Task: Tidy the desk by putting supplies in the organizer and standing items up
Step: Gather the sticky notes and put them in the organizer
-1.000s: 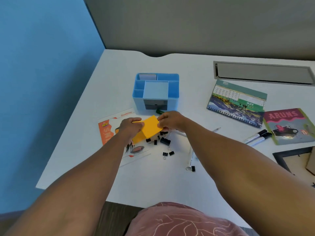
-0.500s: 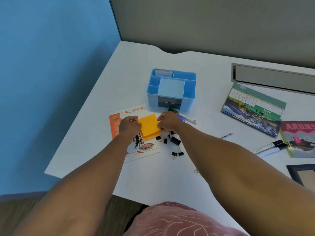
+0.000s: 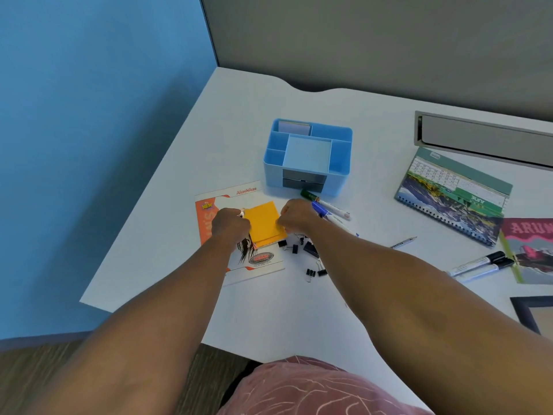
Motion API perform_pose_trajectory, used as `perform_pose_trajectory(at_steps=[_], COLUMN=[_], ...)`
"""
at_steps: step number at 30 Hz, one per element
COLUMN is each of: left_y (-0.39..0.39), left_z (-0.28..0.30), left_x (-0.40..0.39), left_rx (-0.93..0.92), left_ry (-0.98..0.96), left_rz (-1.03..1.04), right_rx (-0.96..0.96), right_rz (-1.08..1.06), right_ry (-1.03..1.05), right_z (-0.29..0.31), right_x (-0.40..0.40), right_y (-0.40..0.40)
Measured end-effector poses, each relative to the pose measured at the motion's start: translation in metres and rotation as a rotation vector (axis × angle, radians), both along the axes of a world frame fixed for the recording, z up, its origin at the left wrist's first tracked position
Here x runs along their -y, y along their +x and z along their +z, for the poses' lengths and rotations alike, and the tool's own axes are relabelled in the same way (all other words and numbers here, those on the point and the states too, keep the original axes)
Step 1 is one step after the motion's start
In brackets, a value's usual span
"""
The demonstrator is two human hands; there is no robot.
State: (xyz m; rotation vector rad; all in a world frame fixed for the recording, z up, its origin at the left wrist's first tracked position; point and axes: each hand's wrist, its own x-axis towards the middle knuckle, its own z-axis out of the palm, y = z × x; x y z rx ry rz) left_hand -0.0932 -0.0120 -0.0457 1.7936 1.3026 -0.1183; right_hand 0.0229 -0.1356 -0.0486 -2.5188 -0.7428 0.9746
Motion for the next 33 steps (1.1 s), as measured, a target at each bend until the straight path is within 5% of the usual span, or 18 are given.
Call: perform_pose_trajectory(at_steps=[11, 19, 27, 33], left_y=[0.003, 0.012, 0.023, 0.029], left_z=[0.001, 0.012, 0.031, 0.032], left_x=[0.001, 0.008, 0.016, 0.013], left_rx=[0.056, 0.139, 0.259, 0.284], left_ry=[-0.172, -0.326, -0.495, -0.538], left_rz=[0.126, 0.181, 0.033, 0.180], right_rx=[-0.168, -0.480, -0.213, -0.042], right_rz=[-0.072, -0.299, -0.092, -0.036], right_ry=[0.024, 0.373, 0.388, 0.336], right_z=[-0.005, 0.025, 0.040, 0.034], right_x=[0.000, 0.005, -0.012, -0.020], right_y=[0.000, 0.004, -0.006, -0.015])
